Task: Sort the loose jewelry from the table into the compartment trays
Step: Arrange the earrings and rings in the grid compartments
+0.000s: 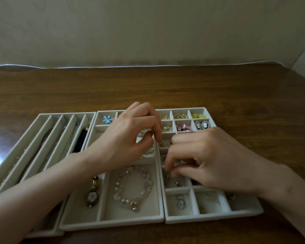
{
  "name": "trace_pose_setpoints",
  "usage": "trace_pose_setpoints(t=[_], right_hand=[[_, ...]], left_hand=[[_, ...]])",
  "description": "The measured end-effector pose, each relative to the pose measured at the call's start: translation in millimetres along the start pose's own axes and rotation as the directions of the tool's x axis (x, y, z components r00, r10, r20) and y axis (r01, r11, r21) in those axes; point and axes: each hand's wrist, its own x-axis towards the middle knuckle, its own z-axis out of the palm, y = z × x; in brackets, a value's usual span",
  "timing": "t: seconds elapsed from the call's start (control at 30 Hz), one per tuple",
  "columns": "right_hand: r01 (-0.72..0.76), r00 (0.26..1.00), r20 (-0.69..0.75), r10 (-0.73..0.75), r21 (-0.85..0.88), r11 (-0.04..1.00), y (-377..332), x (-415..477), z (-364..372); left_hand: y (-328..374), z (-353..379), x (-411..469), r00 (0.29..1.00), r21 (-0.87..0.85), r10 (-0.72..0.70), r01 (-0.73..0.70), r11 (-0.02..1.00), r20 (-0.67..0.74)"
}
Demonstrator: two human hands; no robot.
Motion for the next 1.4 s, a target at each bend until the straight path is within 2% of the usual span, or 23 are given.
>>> trace_pose_setpoints(t=[0.13,0.3,0.43,0.5,0.63,0.73,0.93,1.07,1.3,1.4], right_hand=[[-0.064,0.996,0.07,0.057,0.096,0.993,6,-4,-10],[-0.065,0.987,0.15,0.051,0.09,0.994,4,-2,-3],[-0.066,0.989,0.135,0.053,0.097,0.993,5,-1,0],[-0.087,0.992,0.1,0.072,0.16,0.983,9,-1,-4],[-0.161,0.986,0.093,0.136,0.377,0.912,21,-5,-17],[-0.174,0.985,0.083,0.153,0.441,0.88,29,-7,-20],[-0.184,0.982,0.052,0.181,0.46,0.869,39,-9,-20],[-0.191,0.98,0.039,0.195,0.458,0.868,41,-10,-22],[-0.201,0.976,0.015,0.218,0.448,0.871,42,-12,-25],[-0.209,0.973,0.011,0.229,0.446,0.87,42,-12,-25]], left_hand=[[1,0,0,1.0,0.003,-0.009,0.009,1.0,0.008],[5,-1,0,1.0,-0.04,-0.003,0.004,0.999,0.03],[9,-4,0,0.993,-0.15,-0.018,0.035,0.988,0.118],[10,-7,1,0.985,-0.149,-0.003,0.029,0.988,0.172],[13,-14,3,0.955,-0.097,0.04,-0.012,0.995,0.293],[17,-16,2,0.923,-0.018,0.06,-0.058,0.998,0.38],[29,-13,3,0.915,0.114,0.082,-0.138,0.984,0.396],[40,-7,6,0.913,0.199,0.046,-0.137,0.97,0.405],[52,-3,7,0.899,0.281,-0.003,-0.134,0.95,0.439],[51,1,4,0.915,0.271,0.029,-0.15,0.951,0.402]])
